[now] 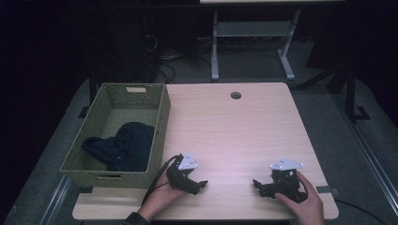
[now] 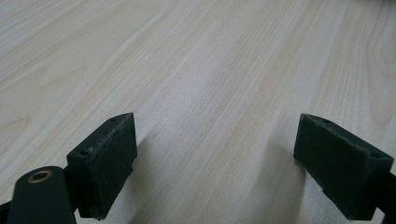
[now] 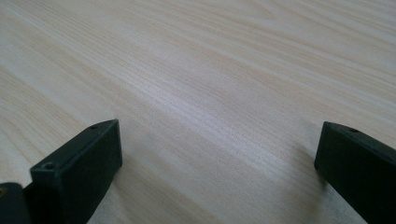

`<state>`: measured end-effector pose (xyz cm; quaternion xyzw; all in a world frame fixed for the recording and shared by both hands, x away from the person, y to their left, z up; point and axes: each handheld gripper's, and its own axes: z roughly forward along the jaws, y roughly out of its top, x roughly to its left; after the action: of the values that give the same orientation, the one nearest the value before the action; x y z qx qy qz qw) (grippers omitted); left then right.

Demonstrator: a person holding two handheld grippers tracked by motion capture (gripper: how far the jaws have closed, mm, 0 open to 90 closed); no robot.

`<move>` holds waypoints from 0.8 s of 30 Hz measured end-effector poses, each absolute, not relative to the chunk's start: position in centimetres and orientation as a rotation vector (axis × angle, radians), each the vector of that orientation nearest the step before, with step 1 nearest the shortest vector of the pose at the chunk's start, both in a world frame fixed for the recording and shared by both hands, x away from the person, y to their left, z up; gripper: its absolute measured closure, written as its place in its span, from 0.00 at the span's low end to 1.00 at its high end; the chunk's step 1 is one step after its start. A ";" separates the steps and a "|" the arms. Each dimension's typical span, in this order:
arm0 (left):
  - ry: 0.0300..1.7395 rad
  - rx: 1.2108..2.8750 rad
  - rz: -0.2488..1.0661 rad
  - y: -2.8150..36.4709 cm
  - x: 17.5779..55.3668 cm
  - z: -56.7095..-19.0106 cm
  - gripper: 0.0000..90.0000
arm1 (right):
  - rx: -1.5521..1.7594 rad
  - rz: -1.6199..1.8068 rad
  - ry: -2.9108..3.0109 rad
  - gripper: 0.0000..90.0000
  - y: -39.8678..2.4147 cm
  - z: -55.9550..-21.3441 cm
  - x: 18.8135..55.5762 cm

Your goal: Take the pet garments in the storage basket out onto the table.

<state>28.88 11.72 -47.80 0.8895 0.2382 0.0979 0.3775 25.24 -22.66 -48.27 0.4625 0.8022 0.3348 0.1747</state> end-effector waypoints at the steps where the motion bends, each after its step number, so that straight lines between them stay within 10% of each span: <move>1: 0.609 2.274 0.250 11.7 28.9 -47.8 0.14 | 1.312 0.948 2.272 0.00 -22.6 -48.3 25.2; 24: 0.649 2.278 0.274 12.0 28.9 -47.4 0.14 | 1.315 0.944 2.270 0.00 -22.7 -48.3 25.2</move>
<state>28.92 11.97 -47.44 0.8878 0.2527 0.1067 0.3695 25.15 -22.68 -48.26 0.4644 0.8014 0.3334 0.1758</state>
